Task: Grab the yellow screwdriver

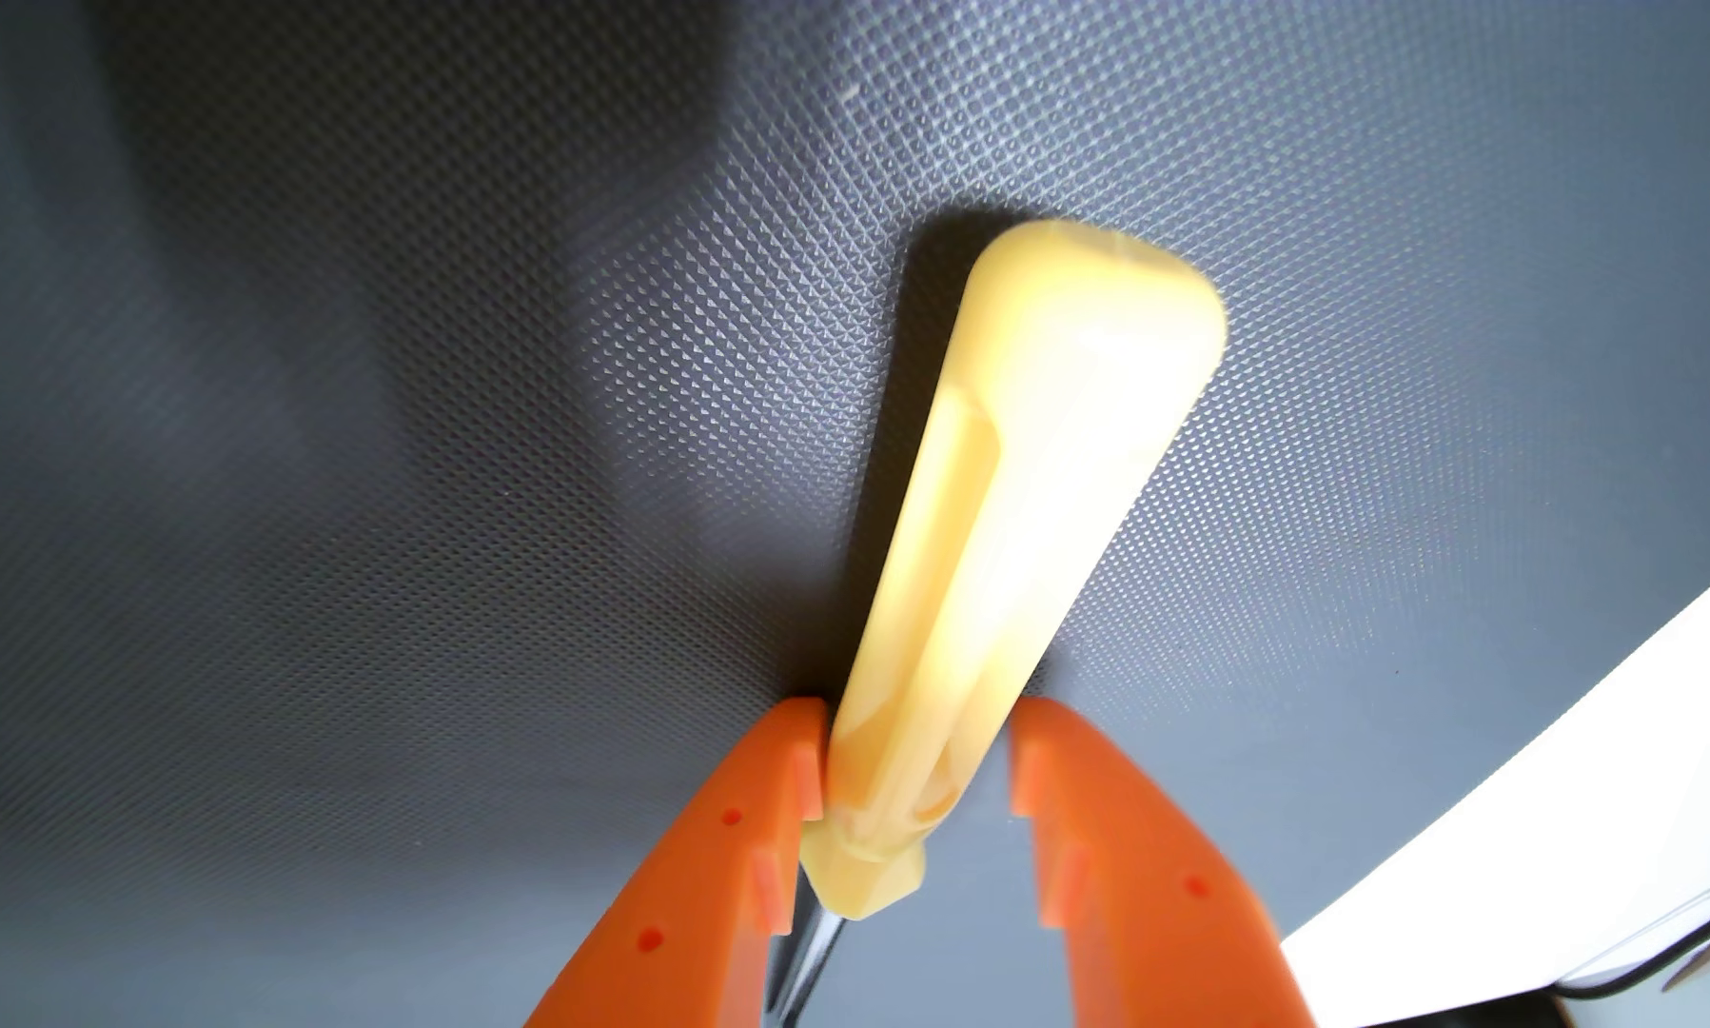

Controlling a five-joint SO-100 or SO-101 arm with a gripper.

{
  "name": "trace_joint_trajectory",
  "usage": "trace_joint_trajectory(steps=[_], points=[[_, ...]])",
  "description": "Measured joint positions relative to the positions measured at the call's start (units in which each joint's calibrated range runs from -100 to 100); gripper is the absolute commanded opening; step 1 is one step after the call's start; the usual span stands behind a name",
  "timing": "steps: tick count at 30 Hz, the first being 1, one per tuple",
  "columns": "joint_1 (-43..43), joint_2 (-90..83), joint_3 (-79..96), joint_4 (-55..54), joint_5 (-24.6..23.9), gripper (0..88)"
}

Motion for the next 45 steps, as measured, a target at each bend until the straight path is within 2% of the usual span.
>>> trace_joint_trajectory(steps=[22, 29, 38, 45], points=[[0.2, -0.1, 0.1, -1.2, -0.3, 2.9], [0.2, -0.1, 0.1, -1.5, -0.3, 15.4], [0.2, -0.5, 1.1, -1.4, -0.3, 14.3], [0.3, -0.8, 1.4, -1.1, -0.6, 1.0]])
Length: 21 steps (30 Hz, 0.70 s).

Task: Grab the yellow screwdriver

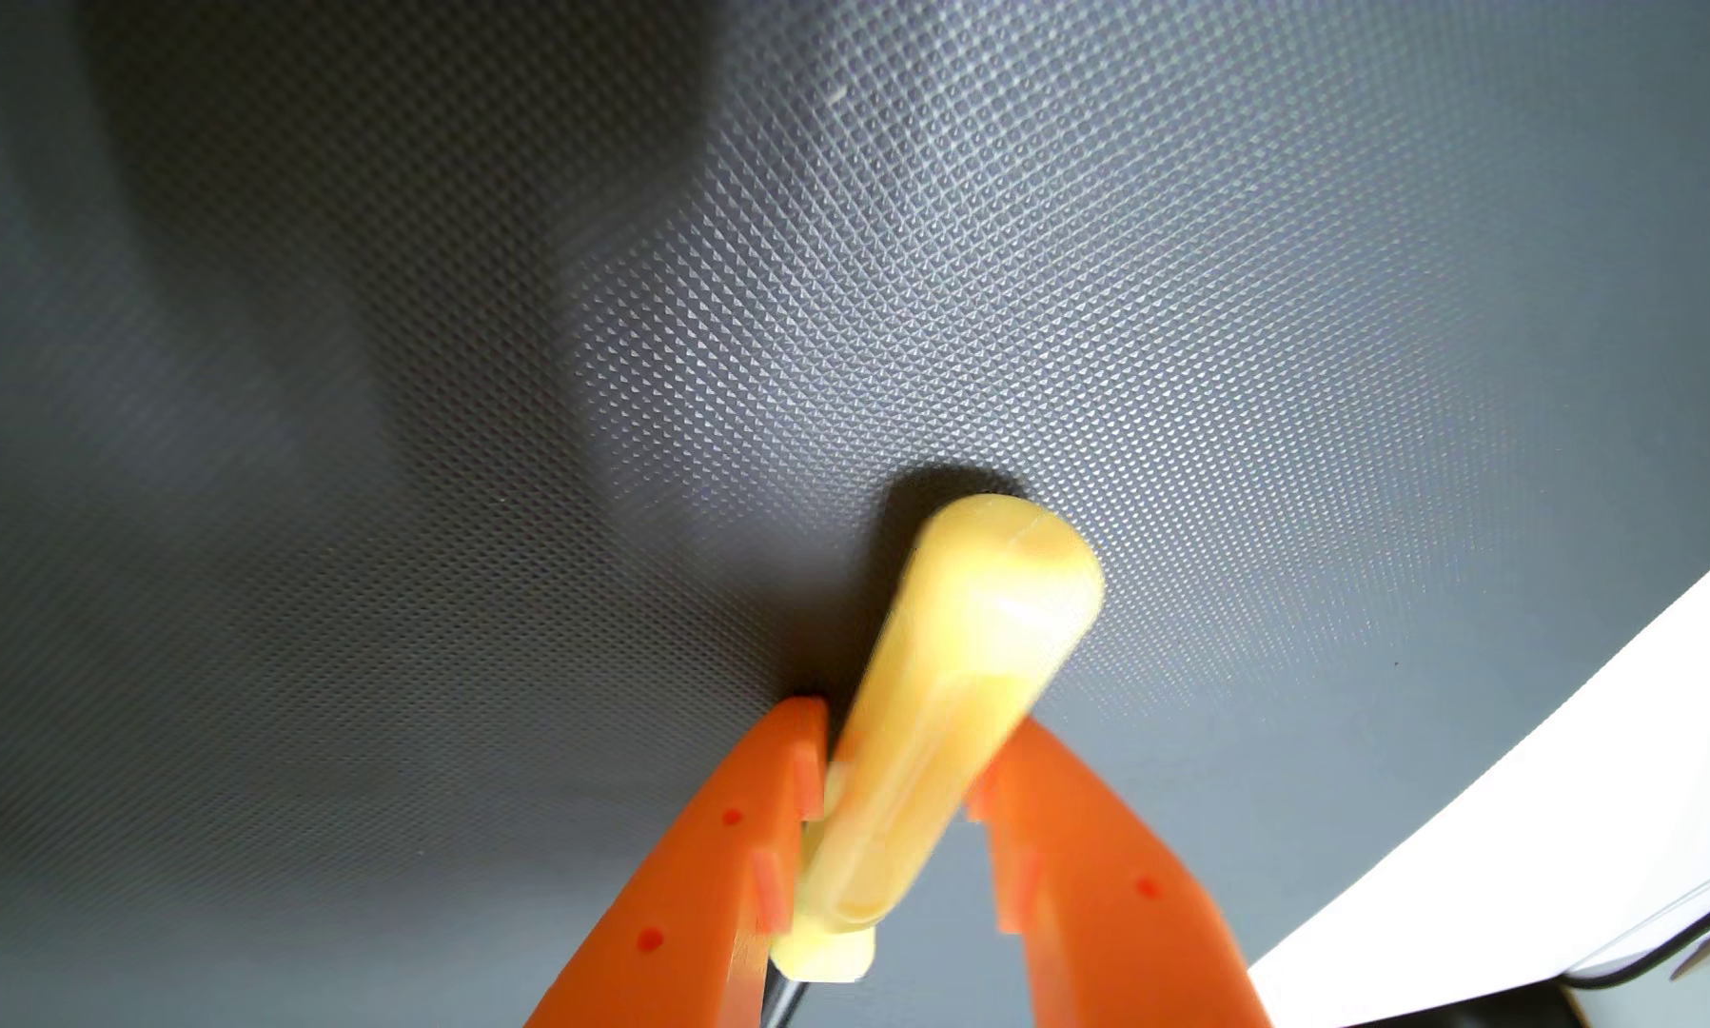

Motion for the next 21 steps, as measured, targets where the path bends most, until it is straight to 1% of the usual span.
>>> trace_joint_trajectory(steps=[3, 21], points=[[0.1, -0.1, 0.0, 0.0, -0.9, 0.8], [0.1, -0.1, 0.0, 0.0, -1.0, 0.7]])
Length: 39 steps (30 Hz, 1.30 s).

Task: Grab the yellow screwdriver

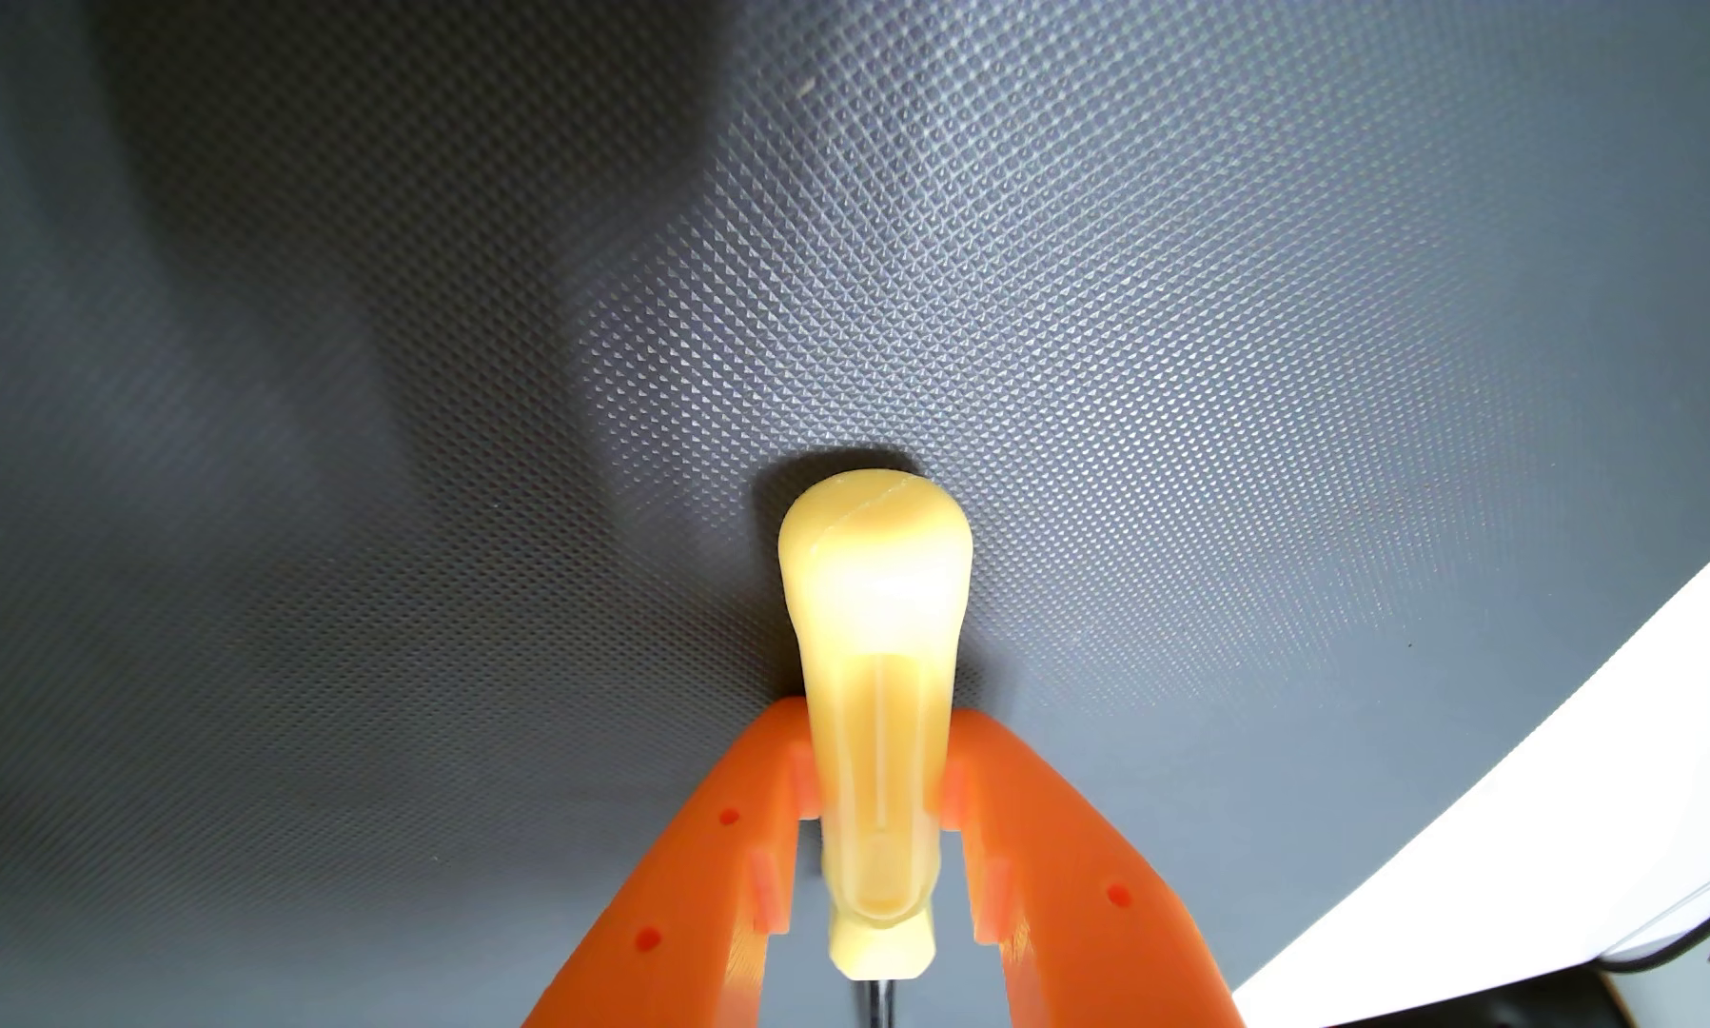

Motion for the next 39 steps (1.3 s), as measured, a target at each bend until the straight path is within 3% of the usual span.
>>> trace_joint_trajectory(steps=[27, 39], points=[[0.1, -11.2, 5.3, 1.0, 0.3, 0.7], [0.1, -20.1, 5.3, 7.8, 0.4, 0.8]])
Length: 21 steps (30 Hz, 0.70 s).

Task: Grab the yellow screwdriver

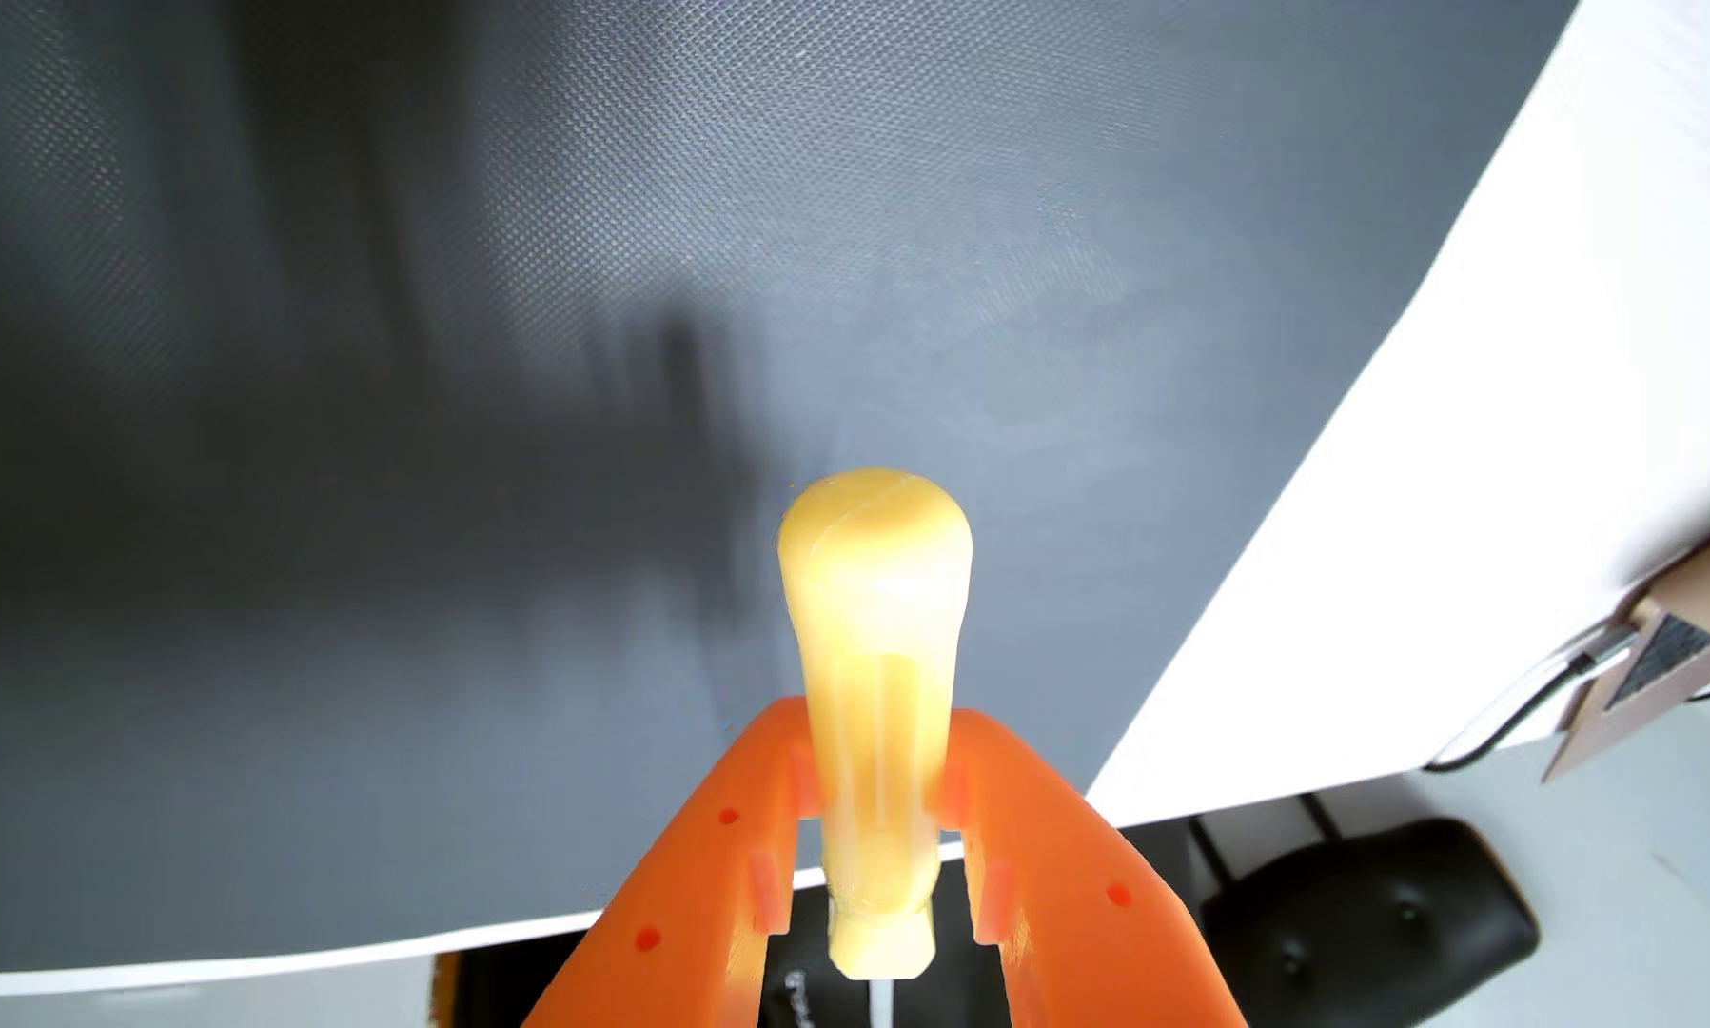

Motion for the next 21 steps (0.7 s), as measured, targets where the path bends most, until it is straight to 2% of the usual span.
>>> trace_joint_trajectory(steps=[21], points=[[0.0, -17.6, 0.0, 9.9, 0.0, 0.8]])
